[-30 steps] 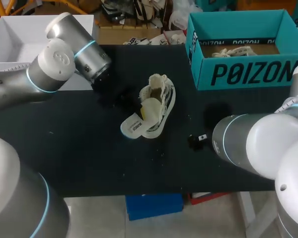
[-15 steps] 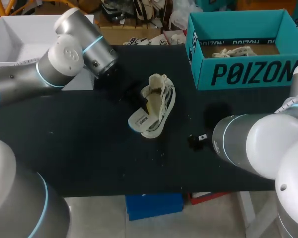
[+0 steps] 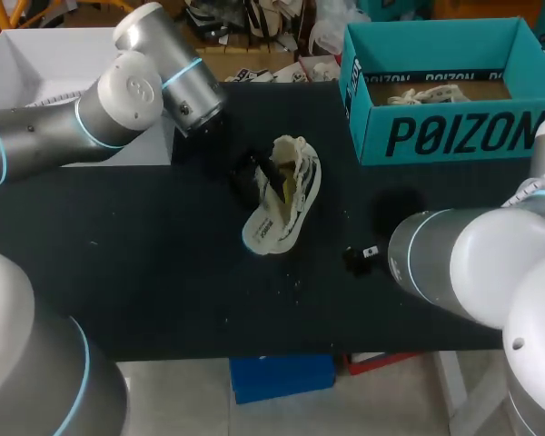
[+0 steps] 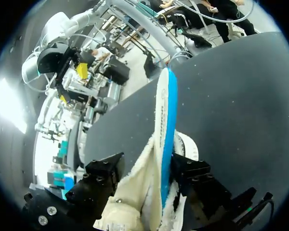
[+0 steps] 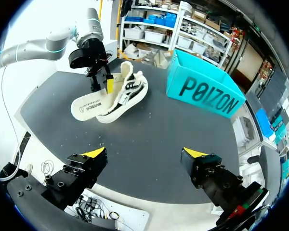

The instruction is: Take the shoe out of the shoebox, open the shoe tongue, remove and reinsert the insole, then place the shoe into the shoebox

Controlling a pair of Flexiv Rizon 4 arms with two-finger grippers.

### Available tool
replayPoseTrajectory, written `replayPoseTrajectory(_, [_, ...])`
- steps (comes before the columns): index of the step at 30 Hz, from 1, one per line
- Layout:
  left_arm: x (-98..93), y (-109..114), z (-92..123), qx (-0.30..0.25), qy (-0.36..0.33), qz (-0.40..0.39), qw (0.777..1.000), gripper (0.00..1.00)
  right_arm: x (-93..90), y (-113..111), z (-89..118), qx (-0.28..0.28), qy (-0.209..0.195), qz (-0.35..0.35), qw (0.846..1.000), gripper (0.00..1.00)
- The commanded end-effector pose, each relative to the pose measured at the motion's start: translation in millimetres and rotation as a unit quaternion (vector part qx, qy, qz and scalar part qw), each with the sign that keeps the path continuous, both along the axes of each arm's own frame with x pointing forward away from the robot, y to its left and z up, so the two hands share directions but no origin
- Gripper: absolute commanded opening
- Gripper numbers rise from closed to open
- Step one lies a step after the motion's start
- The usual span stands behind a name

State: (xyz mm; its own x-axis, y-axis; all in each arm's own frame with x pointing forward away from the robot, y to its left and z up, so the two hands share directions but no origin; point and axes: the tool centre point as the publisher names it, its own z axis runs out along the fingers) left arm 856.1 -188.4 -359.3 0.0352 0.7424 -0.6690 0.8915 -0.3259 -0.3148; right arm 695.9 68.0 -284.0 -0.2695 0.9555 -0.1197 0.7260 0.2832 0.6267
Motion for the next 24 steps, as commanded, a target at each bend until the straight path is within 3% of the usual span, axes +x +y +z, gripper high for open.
replayPoseTrajectory(1, [-20.5,11,12,0.008,-0.013,0.0,1.0,0.78,-0.2,3,-1,-0.001,-0.001,-0.002,1.0,1.0])
replayPoseTrajectory(5, [-32.9,13,17,0.011,-0.014,-0.012,1.0,0.69,-0.2,3,-1,-0.001,-0.001,-0.002,1.0,1.0])
replayPoseTrajectory(7, [-38.2,12,17,0.011,-0.01,-0.021,1.0,0.5,-0.2,3,-1,-0.001,-0.001,-0.002,1.0,1.0])
replayPoseTrajectory(9, [-44.2,9,17,0.02,-0.003,-0.039,0.999,0.39,-0.2,3,-1,-0.001,-0.001,-0.002,1.0,1.0])
replayPoseTrajectory(11, [-49.1,7,15,0.035,0.002,-0.057,0.998,0.21,-0.2,3,-1,-0.001,-0.001,-0.002,1.0,1.0])
replayPoseTrajectory(12, [-51.4,7,14,0.04,0.004,-0.066,0.997,0.03,-0.2,3,-1,-0.001,-0.001,-0.002,1.0,1.0])
replayPoseTrajectory(16, [-53.6,7,10,0.047,0.009,-0.076,0.996,0.0,-0.2,3,-1,-0.001,-0.001,-0.002,1.0,1.0])
replayPoseTrajectory(24, [-43.6,8,6,0.0,0.02,-0.066,0.998,0.0,-0.2,3,-1,-0.001,-0.001,-0.002,1.0,1.0])
